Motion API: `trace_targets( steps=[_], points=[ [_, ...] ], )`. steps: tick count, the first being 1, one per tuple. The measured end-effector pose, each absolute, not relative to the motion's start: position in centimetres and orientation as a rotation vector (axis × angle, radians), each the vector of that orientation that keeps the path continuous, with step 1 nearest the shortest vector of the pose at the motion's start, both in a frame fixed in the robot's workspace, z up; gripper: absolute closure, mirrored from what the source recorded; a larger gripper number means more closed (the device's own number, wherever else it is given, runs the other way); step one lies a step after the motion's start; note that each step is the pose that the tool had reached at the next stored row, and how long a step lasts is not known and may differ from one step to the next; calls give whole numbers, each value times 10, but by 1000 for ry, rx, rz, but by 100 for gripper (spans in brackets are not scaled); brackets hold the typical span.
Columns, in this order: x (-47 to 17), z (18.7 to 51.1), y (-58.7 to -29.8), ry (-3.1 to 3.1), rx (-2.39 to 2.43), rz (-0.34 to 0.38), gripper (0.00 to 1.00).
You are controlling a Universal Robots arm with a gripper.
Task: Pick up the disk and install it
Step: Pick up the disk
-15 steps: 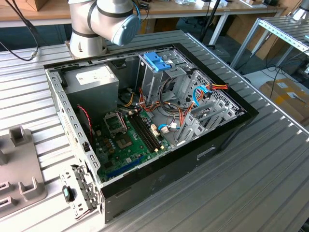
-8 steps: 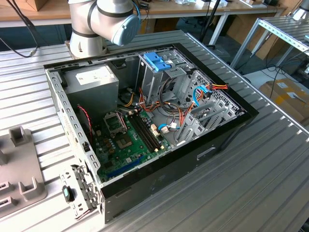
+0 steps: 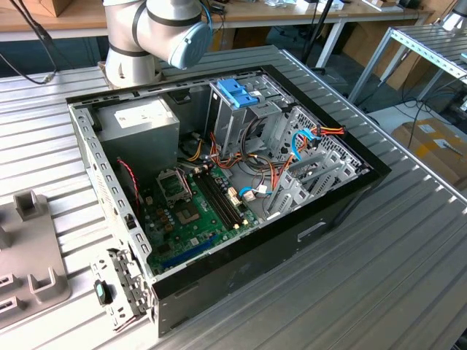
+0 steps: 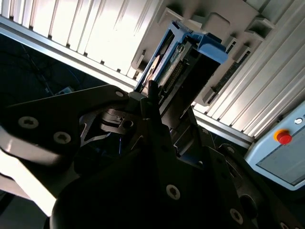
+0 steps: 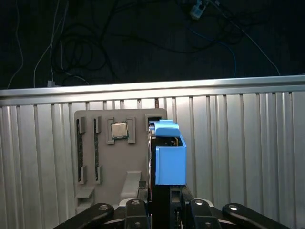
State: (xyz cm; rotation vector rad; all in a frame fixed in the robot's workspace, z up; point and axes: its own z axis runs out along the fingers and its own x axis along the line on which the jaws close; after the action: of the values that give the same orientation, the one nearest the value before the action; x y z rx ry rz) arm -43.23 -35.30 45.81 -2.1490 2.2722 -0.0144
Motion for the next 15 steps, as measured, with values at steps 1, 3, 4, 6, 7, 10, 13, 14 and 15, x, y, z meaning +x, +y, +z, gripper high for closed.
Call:
trace_targets(
  steps=[1,3,4,6,7,10,13,14,15],
  points=[
    [-432,458,-353,2272,-2149,-14,65],
    [-432,459,-353,2272,-2149,-14,65],
    [-432,459,-353,2272,-2149,-14,65],
    [-432,461,-353,2272,-2149,-14,65],
    [-432,461,-353,2272,-2149,-14,65],
    [-432,462,-353,2272,-2149,-14,65],
    [-432,465,-353,2272,-2149,-14,65],
    [-432,467,-353,2272,-2149,-14,65],
    [-432,469,-353,2272,-2149,-14,65]
  ],
)
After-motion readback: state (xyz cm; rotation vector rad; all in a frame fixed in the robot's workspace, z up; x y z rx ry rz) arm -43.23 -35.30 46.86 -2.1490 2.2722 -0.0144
